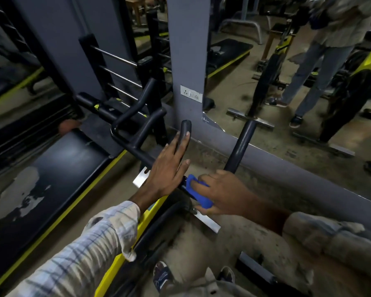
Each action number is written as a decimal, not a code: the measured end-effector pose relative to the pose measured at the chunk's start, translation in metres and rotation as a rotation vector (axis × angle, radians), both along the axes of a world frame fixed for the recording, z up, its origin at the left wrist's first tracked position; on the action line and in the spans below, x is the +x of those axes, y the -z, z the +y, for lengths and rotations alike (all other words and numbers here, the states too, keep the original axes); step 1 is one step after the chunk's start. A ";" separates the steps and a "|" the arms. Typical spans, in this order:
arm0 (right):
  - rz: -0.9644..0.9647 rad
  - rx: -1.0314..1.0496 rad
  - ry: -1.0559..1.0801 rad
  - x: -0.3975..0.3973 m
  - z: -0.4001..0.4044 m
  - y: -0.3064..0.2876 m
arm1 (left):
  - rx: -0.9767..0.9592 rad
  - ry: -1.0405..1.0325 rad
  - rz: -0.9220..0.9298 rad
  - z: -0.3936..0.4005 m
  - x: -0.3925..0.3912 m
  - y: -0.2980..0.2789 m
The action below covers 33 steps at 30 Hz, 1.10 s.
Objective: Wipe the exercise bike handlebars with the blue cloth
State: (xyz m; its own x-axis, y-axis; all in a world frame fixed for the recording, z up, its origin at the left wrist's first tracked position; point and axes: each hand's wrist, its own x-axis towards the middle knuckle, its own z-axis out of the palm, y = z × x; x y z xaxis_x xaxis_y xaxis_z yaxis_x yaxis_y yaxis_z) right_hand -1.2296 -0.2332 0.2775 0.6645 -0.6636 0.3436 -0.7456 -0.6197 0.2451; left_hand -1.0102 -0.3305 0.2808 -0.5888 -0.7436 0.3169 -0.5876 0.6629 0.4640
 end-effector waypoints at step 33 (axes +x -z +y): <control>0.005 0.225 0.015 -0.043 -0.023 -0.032 | -0.010 -0.216 -0.112 0.019 -0.011 -0.001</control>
State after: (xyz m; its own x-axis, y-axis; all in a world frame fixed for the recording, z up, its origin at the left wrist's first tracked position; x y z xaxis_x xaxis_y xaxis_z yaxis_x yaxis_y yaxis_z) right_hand -1.2722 -0.2557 0.3093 0.6554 -0.7328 0.1830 -0.7542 -0.6481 0.1055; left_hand -1.0212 -0.3112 0.2818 -0.4485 -0.8532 0.2664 -0.7634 0.5206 0.3822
